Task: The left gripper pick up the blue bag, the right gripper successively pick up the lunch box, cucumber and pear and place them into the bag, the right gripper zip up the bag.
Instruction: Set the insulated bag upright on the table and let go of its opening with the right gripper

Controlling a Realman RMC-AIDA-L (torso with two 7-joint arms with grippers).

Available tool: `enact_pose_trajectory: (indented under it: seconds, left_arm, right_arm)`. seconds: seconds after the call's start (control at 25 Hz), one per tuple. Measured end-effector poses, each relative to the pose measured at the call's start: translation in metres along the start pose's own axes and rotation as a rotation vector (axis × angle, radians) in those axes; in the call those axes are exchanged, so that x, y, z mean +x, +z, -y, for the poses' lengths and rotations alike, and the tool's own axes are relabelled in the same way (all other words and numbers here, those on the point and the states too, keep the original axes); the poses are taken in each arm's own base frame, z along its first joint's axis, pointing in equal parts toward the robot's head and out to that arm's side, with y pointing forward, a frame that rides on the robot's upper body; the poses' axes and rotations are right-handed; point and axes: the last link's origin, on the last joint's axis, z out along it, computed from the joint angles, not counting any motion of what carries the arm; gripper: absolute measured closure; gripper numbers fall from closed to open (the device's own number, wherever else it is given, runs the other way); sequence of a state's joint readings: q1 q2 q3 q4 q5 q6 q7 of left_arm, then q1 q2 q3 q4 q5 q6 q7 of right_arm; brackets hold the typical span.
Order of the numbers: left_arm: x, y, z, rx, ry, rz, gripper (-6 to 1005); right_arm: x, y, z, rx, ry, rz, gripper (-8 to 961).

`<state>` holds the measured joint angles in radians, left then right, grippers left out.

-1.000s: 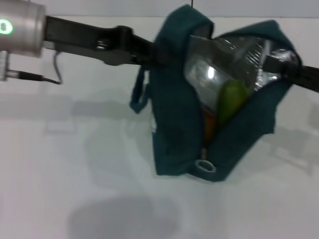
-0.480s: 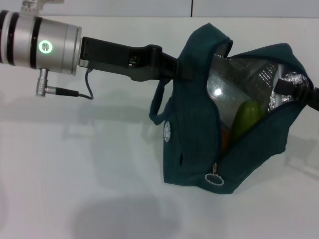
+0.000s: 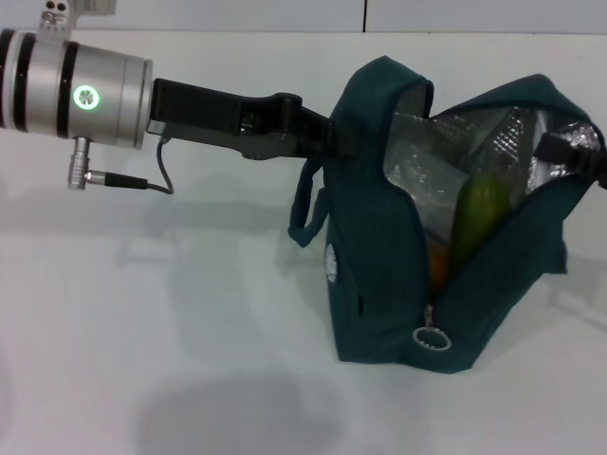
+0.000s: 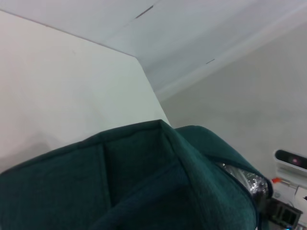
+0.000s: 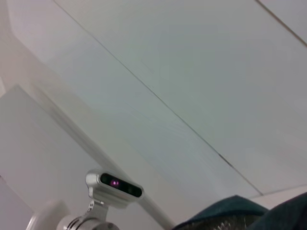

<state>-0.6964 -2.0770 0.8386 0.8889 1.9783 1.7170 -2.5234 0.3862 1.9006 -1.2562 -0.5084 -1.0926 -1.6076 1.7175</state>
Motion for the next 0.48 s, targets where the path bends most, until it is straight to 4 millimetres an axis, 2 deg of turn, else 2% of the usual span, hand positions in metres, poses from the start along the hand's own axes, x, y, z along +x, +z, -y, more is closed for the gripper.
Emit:
enact_pose_trajectory:
  seconds: [0.28,0.48]
  left_arm:
    - [0.000,0.000,0.002,0.010,-0.002,-0.006,955]
    - [-0.002,-0.001,0.003,0.012,-0.007,-0.009,955]
  right_arm:
    - [0.000,-0.011,-0.002,0.000,-0.054,0.035,757]
    - [0.002,-0.019,-0.004,0.004,-0.070,0.033,525]
